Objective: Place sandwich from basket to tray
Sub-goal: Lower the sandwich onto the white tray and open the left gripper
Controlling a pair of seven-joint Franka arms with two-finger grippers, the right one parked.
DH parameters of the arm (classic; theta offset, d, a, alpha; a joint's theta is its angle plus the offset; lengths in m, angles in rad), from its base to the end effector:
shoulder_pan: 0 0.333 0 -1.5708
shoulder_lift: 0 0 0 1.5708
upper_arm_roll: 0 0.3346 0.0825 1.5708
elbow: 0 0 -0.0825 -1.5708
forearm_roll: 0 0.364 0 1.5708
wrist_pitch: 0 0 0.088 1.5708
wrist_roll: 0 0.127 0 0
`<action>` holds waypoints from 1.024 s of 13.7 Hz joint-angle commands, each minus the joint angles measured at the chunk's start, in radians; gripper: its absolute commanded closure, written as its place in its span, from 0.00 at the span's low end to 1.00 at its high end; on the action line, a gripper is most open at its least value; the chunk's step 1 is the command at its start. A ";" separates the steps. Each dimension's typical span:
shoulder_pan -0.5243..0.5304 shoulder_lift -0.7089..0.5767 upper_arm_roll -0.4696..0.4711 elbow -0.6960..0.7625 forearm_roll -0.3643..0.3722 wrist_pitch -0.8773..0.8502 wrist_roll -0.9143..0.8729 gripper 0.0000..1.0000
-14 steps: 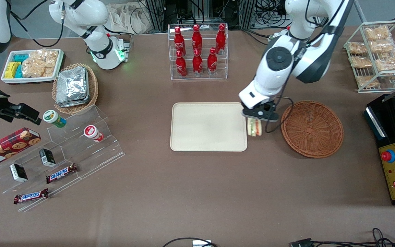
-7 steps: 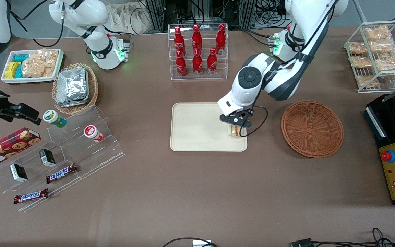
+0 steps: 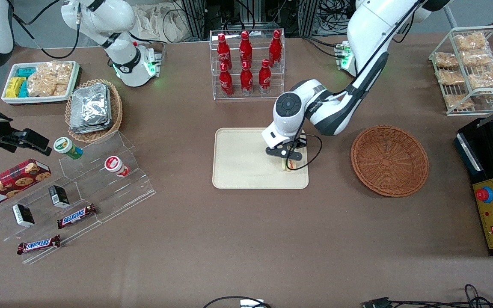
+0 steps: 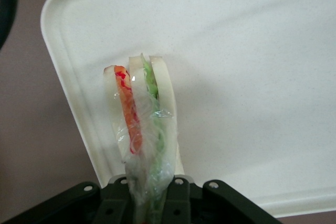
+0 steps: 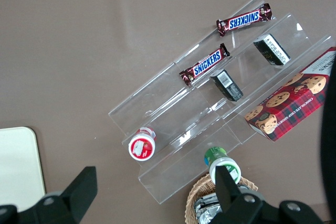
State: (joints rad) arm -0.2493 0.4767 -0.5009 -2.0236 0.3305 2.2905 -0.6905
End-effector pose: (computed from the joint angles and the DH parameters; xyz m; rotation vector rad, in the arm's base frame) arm 0.4352 -0.3798 0.2380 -3.0212 0.4017 0.1413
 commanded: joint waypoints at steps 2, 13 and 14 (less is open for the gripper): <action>-0.027 0.017 0.009 0.025 0.022 -0.003 -0.032 0.86; 0.025 -0.041 0.015 0.176 -0.001 -0.199 -0.118 0.00; 0.054 -0.041 0.012 0.215 -0.011 -0.245 -0.113 0.00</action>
State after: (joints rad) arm -0.2415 0.4513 -0.4875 -1.8843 0.3301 2.1427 -0.8000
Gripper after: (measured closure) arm 0.000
